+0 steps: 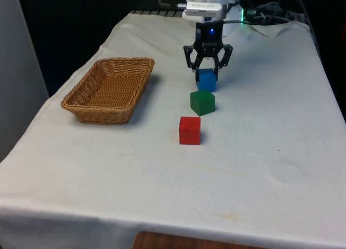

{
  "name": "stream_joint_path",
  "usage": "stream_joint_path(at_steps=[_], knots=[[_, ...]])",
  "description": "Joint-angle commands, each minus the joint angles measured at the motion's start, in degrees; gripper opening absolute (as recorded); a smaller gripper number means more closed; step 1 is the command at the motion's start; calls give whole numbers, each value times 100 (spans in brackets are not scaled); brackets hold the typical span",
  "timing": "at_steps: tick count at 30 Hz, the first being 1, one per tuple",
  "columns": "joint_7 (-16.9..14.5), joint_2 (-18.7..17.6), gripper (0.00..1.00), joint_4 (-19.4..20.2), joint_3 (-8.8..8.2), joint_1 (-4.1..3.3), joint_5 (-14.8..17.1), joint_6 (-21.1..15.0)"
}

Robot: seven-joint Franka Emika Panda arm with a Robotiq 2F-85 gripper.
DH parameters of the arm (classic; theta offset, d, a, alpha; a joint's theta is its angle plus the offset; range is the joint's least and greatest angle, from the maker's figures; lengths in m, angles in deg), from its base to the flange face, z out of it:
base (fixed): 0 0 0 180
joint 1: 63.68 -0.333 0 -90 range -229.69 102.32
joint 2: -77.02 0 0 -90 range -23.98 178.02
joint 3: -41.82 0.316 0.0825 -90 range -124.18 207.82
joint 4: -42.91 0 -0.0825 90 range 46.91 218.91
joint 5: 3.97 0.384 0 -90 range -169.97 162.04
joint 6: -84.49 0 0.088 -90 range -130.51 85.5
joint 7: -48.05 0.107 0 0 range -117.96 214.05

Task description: Pick up the blue cube and place it into the basket.

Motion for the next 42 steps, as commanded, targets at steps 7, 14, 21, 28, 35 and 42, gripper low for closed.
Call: stream_joint_path(at_steps=[7, 14, 21, 28, 35, 42], knots=[[-40, 321, 0, -74, 17, 23, 86, 286], [-40, 556, 0, -138, -34, 17, 92, 481], [-74, 682, 0, -275, -138, 23, 92, 682], [-149, 733, 0, -464, -269, 23, 115, 865], [-252, 762, 0, -710, -430, 23, 166, 1077], [-309, 762, 0, -917, -567, 23, 183, 1226]])
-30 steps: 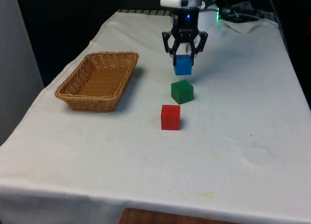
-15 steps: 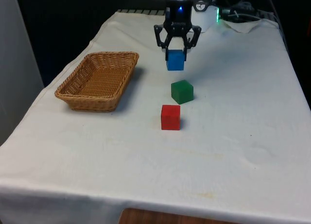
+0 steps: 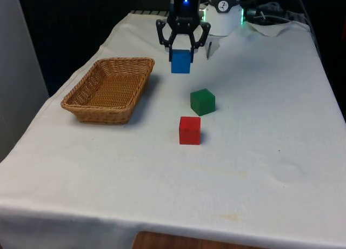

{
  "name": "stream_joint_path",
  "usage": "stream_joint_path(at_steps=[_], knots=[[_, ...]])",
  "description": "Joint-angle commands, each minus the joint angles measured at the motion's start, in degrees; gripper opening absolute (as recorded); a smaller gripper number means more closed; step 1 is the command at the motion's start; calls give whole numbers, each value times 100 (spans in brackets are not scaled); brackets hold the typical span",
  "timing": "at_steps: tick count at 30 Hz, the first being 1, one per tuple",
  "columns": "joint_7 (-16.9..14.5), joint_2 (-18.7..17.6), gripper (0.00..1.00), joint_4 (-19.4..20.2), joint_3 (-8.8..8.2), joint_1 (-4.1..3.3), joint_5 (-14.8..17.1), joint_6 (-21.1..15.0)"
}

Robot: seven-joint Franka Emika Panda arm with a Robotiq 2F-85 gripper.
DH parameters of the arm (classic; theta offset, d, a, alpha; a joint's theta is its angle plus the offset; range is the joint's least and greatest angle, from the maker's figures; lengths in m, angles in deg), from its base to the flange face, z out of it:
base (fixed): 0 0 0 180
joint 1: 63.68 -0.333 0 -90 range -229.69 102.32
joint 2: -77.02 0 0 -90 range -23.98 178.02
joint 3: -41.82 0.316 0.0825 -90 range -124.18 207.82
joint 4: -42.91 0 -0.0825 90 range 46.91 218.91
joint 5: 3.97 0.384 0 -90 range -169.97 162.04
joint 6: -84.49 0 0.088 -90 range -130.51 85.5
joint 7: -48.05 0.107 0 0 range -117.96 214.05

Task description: Pick up the blue cube and place it into the basket.

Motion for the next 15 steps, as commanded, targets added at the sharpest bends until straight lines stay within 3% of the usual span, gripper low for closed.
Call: stream_joint_path(at_steps=[1, 3, 4, 12, 13, 15], knots=[[-132, 34, 0, -29, 11, 11, 160, 86], [-17, 0, 0, -52, -46, 0, 0, 46], [-143, 29, 0, -74, -29, 6, 155, 126], [-201, 11, 0, -327, -223, 11, 149, 309], [-86, -6, 0, -309, -258, 0, 0, 258], [-223, 17, 0, -401, -281, 11, 160, 372]])
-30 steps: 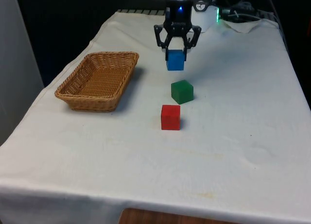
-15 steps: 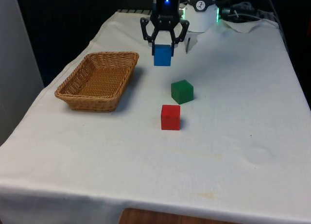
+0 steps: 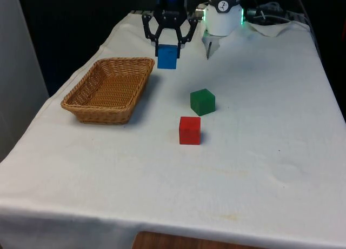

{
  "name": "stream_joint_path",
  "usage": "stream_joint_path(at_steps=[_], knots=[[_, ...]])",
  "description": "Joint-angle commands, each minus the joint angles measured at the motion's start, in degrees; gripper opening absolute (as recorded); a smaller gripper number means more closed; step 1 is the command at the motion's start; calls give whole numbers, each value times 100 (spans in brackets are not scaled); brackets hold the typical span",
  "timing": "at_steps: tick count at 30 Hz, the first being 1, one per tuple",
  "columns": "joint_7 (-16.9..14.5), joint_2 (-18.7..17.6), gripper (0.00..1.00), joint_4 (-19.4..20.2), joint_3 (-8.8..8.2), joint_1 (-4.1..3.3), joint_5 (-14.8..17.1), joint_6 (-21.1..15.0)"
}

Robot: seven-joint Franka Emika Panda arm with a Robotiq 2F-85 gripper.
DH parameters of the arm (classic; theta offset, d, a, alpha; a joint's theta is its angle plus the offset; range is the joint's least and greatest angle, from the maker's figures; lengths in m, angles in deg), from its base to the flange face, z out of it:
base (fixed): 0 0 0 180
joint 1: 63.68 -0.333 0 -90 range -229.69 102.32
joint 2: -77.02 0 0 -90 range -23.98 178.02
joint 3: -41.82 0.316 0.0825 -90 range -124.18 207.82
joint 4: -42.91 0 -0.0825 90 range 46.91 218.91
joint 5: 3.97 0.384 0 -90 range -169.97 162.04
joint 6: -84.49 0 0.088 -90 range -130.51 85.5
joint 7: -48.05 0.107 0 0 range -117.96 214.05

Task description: Pick up the blue cube and place it into the basket.

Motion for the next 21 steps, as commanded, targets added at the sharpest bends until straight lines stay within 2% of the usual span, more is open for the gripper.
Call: stream_joint_path(at_steps=[1, 7, 8, 9, 10, 14, 15, 16, 21], knots=[[-132, 34, 0, -29, 23, 11, 166, 86], [-160, 86, 0, -189, -69, 6, 212, 246], [-29, 17, 0, -195, -97, 0, 46, 155], [-172, 92, 0, -218, -80, 6, 229, 275], [-201, 109, 0, -281, -97, 6, 269, 332], [-229, 149, 0, -390, -143, 6, 327, 464], [-132, 103, 0, -372, -166, 6, 195, 378], [-246, 172, 0, -441, -166, 6, 355, 527], [-246, 206, 0, -573, -218, 11, 384, 670]])
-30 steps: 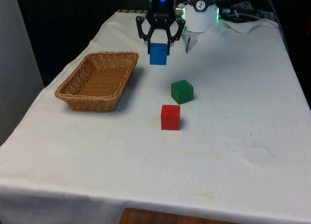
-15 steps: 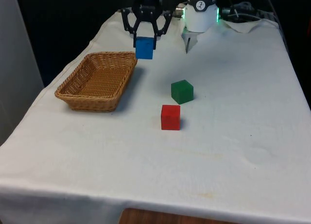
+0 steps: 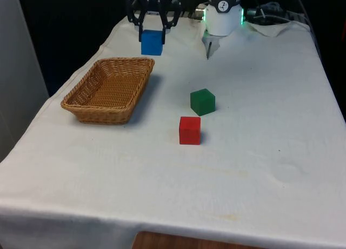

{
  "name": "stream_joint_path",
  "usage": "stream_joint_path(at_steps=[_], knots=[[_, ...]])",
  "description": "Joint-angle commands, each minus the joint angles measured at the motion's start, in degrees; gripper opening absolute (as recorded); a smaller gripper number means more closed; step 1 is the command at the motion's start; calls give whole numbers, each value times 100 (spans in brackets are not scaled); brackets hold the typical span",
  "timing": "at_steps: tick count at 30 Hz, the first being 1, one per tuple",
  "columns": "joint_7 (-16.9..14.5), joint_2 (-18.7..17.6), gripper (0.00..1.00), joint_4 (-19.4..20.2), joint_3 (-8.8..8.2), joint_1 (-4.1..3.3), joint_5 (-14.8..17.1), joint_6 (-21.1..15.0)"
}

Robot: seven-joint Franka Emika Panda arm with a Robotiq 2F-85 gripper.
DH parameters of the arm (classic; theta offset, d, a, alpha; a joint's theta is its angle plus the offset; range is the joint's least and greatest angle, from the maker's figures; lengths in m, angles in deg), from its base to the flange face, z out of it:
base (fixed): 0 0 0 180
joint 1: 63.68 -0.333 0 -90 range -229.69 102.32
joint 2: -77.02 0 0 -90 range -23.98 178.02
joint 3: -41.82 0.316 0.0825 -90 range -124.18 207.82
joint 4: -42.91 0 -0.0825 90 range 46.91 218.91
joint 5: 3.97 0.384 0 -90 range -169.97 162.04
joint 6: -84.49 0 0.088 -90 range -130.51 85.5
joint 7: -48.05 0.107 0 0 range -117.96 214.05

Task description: Pick up the blue cube and place it into the basket.

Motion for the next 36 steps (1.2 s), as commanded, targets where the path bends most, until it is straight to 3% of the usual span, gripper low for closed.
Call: stream_joint_path(at_steps=[1, 3, 4, 11, 12, 13, 18, 19, 20, 25, 27, 28, 29, 35, 36], knots=[[-92, 40, 0, -34, 0, 6, 126, 103], [0, 6, 0, -52, -29, 0, 11, 63], [-103, 29, 0, -120, -46, 11, 143, 172], [-138, -69, 0, -315, -183, 17, 189, 264], [-34, -46, 0, -286, -195, 11, 57, 212], [-143, -86, 0, -332, -195, 17, 189, 264], [-195, -275, 0, -521, -304, 34, 206, 275], [-80, -275, 0, -504, -338, 17, 69, 218], [-201, -309, 0, -556, -321, 34, 206, 275], [-327, -510, 0, -710, -430, 63, 298, 258], [-413, -544, 0, -733, -470, 63, 367, 252], [-292, -567, 0, -739, -498, 34, 241, 218], [-453, -567, 0, -739, -487, 63, 407, 252], [-682, -647, 0, -728, -602, 74, 567, 229], [-567, -659, 0, -739, -636, 46, 447, 218]])
